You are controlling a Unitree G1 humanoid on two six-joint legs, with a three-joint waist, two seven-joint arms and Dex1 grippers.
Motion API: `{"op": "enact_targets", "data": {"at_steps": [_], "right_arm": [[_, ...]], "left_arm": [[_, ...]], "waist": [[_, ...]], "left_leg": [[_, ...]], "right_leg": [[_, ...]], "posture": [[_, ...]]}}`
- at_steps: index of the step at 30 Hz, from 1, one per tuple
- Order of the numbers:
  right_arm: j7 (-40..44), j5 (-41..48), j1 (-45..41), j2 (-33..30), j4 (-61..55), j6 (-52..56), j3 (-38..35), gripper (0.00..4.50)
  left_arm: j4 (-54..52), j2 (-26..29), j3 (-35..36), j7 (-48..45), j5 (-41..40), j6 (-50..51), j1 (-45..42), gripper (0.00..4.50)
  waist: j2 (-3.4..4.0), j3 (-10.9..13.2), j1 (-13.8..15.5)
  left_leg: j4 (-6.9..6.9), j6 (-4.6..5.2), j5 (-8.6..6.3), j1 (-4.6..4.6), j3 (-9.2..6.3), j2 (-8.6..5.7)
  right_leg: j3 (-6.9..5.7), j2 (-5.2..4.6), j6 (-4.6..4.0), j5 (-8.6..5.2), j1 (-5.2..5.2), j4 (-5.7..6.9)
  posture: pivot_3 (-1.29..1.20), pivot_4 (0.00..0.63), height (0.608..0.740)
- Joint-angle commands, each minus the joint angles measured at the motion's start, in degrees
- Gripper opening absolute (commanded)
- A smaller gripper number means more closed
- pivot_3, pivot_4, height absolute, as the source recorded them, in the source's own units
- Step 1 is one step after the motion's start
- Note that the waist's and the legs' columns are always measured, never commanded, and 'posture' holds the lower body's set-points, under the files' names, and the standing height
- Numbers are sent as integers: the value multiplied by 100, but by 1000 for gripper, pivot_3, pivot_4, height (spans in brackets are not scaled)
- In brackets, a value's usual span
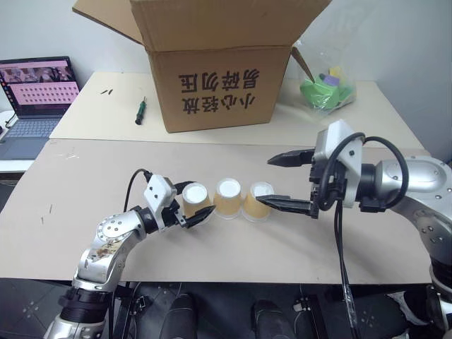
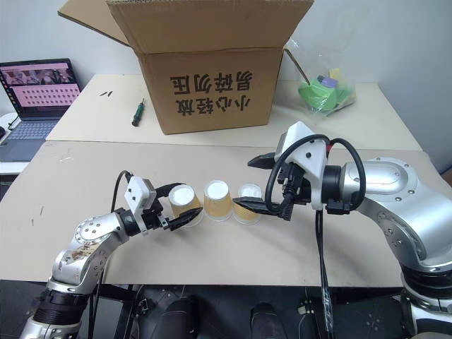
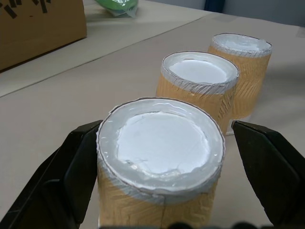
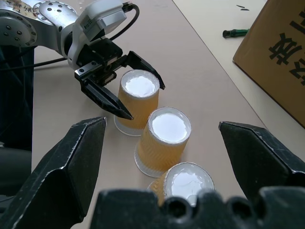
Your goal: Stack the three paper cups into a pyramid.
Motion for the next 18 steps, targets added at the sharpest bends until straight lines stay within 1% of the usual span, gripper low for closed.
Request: {"op": "enact_targets", "data": {"at_steps": [1,2,3,9,12,16,18], "right_arm": [[-32,29,-33,-79,-96,-135,-194,4500],[-28,10,-38,-74,-73,-150,-182,4500],[-27,-4,-43,-67,-55,-161,-170,4500],[-21,-66,-29,-31,-6,-215,-98,4500],[-25,-143,35,-27,8,-261,-58,4500],[-24,-151,122,-41,1,-286,-120,4500],[-51,-165,157,-26,3,-303,-138,4500]], "left_arm": [[-113,-5,97,10,-64,-3,-6,3860],[-108,-3,103,28,-51,-7,-12,3557],[-106,-1,111,52,-34,-11,-15,3134],[-185,22,159,118,-48,-7,9,3134],[-357,168,406,195,-195,207,-65,3134],[-505,663,879,69,-676,875,-576,3134],[-357,1036,1036,-159,-946,1234,-1088,3134]], "waist": [[0,0,1],[0,0,1],[0,0,1],[0,0,1],[0,0,-3],[-1,1,-4],[-1,1,11]], "left_leg": [[0,0,0,0,-1,0],[0,0,0,0,-1,0],[0,0,0,0,-1,0],[1,0,0,0,-2,0],[0,0,0,0,-1,0],[1,0,0,0,-4,0],[3,0,0,-1,-6,0]], "right_leg": [[0,0,0,0,0,0],[0,0,0,0,0,0],[0,0,0,0,0,0],[0,0,0,0,0,0],[0,0,0,0,0,0],[-2,1,0,0,-1,4],[-5,1,1,0,0,4]], "posture": [[0,150,705],[0,150,705],[0,150,705],[0,150,705],[0,150,705],[0,150,705],[0,150,705]]}}
